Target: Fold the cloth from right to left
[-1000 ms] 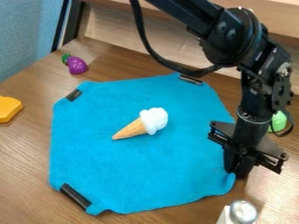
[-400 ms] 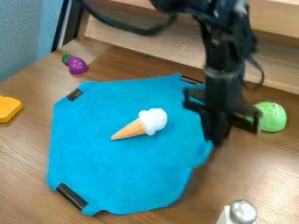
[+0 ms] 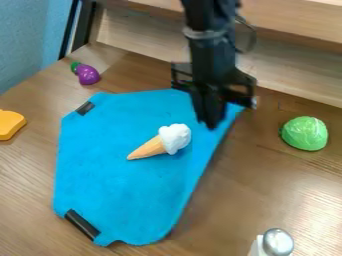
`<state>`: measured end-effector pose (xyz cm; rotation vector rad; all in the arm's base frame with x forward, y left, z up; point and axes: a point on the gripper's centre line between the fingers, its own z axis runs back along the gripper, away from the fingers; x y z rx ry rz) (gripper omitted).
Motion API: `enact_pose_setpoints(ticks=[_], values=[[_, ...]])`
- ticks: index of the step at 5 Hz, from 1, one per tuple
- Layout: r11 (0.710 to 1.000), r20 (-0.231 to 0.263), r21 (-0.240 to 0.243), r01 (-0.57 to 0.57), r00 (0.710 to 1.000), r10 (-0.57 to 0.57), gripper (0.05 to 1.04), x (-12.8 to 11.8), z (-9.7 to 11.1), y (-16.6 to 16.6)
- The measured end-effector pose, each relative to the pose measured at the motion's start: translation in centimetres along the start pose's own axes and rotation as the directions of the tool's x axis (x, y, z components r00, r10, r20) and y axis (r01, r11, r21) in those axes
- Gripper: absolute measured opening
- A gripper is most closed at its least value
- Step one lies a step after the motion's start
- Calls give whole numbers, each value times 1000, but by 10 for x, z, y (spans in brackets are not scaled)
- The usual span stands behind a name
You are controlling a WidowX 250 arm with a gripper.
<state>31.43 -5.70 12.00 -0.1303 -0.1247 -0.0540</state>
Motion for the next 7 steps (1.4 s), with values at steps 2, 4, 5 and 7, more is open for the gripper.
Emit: enact_pose_setpoints(ticks=[2,4,5,7], values=[[992,16,11,-127,992,127,63,-8,25,71],[976,42,-18,-218,975,218,63,-11,46,118],[967,33,-23,-253,967,253,63,-15,44,139],[962,-6,82,-261,965,263,63,-14,15,173]])
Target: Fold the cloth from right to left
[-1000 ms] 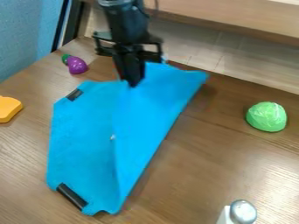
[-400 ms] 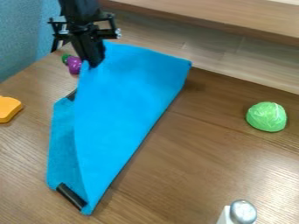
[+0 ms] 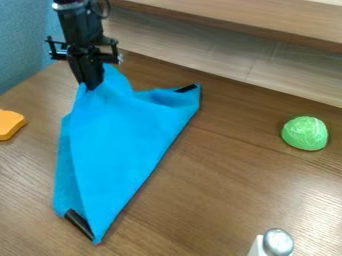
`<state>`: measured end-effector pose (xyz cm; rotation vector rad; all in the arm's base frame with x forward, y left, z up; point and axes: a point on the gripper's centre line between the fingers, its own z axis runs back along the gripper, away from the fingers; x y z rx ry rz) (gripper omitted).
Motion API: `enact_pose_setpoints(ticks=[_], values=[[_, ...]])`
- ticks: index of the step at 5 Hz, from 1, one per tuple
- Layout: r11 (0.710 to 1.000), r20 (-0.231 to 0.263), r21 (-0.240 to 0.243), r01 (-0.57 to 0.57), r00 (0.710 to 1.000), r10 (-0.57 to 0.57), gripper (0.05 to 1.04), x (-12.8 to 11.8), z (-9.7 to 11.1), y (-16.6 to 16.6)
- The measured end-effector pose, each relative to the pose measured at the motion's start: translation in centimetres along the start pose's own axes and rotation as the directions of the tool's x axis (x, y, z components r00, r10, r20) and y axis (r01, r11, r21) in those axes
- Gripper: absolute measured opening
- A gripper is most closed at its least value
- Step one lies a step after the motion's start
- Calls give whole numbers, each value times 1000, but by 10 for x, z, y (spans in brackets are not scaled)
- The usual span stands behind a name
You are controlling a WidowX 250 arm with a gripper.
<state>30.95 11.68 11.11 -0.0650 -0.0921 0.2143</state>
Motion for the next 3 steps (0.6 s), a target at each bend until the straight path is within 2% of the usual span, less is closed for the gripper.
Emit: enact_pose_setpoints(ticks=[1,2,3], values=[[993,-31,104,63,998,-60,63,3,-34,4],[987,-21,134,89,996,-87,63,5,-56,6],[984,-18,130,122,993,-121,69,5,-74,7]])
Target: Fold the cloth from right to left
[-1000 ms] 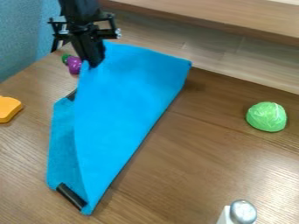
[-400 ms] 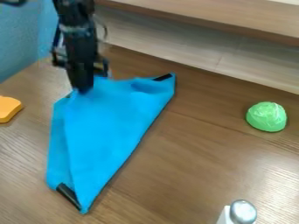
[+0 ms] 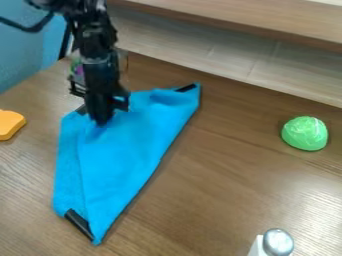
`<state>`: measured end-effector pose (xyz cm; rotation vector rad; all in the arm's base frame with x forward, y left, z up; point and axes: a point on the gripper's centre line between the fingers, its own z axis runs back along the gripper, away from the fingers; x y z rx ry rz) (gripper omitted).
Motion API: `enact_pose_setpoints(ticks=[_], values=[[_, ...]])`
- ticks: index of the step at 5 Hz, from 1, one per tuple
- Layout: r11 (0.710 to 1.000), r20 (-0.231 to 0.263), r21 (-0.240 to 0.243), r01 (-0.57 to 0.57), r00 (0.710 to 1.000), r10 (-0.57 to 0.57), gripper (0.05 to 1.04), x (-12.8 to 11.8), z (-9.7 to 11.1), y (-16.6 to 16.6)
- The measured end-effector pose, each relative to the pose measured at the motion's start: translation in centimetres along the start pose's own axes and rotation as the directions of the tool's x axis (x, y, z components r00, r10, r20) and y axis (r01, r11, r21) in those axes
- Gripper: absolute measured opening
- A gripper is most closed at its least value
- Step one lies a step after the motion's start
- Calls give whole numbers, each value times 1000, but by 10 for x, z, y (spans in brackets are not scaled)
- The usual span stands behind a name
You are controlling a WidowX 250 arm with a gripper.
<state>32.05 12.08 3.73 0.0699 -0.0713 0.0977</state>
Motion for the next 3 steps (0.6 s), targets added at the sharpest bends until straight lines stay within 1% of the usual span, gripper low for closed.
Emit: enact_pose_setpoints(ticks=[1,2,3], values=[[1000,6,-31,-3,1000,4,106,-2,-9,2],[997,30,-75,-29,999,31,285,-4,-11,2],[981,72,-179,-67,994,81,562,-12,-2,2]])
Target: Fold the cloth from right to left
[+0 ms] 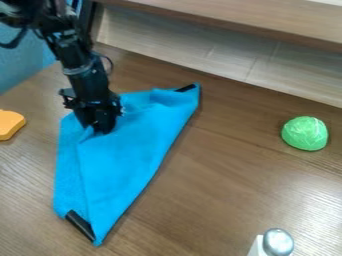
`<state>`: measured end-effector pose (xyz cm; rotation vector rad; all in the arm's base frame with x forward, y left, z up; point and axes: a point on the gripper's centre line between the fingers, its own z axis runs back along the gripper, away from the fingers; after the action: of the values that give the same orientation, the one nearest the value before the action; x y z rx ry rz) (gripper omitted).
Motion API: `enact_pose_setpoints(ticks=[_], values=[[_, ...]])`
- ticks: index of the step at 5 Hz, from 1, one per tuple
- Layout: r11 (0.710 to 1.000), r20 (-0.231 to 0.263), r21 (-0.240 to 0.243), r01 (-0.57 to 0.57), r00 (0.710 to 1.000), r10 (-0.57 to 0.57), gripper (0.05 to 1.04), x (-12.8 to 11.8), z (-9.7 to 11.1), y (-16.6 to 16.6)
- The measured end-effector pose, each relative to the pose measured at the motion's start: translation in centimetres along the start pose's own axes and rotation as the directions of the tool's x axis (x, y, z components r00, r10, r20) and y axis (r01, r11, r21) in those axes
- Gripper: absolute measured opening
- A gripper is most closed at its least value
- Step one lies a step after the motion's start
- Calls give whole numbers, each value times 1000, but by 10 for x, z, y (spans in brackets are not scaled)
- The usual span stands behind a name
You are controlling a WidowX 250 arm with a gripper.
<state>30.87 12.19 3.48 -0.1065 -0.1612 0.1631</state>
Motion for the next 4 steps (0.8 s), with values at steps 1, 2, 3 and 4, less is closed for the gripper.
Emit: enact_pose_setpoints(ticks=[1,2,3,4], values=[[996,74,-80,-32,997,38,862,2,24,0],[995,81,-96,-35,996,43,1005,-1,39,-3],[998,70,-48,-44,996,48,1001,-2,64,-6],[999,15,47,-4,1000,3,1001,2,76,-18]])
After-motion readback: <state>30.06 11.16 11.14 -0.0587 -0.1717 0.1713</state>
